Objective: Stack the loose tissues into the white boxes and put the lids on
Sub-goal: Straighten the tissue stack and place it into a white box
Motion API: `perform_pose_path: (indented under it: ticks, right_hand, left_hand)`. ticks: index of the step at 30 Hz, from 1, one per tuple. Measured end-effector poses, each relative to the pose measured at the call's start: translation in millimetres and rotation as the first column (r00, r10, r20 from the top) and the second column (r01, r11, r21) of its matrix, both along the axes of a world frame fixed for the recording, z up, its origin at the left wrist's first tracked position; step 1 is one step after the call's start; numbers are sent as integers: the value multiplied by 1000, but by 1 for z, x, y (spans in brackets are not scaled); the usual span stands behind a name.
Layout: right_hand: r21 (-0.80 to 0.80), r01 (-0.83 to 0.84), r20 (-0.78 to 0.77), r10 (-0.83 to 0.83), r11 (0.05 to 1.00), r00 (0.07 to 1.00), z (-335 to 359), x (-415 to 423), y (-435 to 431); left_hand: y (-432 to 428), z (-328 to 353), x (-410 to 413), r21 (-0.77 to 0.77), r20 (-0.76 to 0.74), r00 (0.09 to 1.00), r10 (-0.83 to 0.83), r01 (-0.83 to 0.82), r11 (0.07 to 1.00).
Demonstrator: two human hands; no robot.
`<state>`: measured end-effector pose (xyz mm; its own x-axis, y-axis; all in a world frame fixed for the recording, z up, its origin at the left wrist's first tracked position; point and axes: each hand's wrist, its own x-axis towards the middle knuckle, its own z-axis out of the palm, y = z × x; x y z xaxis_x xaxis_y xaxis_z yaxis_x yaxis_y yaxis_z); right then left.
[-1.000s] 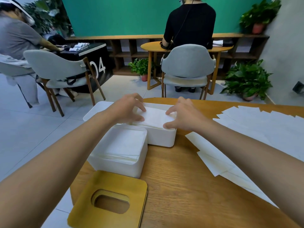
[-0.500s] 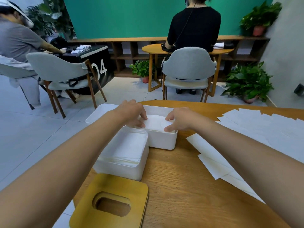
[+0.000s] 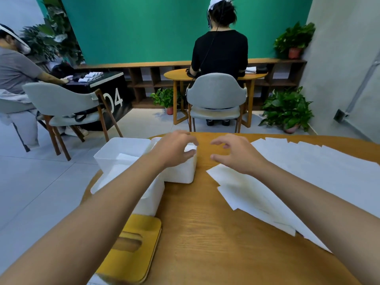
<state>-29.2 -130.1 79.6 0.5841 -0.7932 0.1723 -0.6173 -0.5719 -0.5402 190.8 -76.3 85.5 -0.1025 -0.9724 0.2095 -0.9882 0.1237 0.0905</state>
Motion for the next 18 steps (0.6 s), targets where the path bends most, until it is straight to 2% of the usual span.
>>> perform_pose_path:
  ticks: [5,12,14,18]
  right_hand:
    - [25,27,11,-27,999,1000,-18,-58,3]
    - [74,55,23,-57,996,998,-63,-114,0]
    - [59,58,19,-59,997,998,-77,-124,-3]
    - [11,59,47,-59,998,997,-98,-138,-7]
  left_hand:
    - [-8,-23,-63,13,-108,992,-65,67,998]
    - [-25,-77,-110,164,-267,959,-91,139,977]
    - [-27,-93,-121,167,-312,943,-117,176,970]
    - [-28,-115,-132,79,-398,906,-145,191,978]
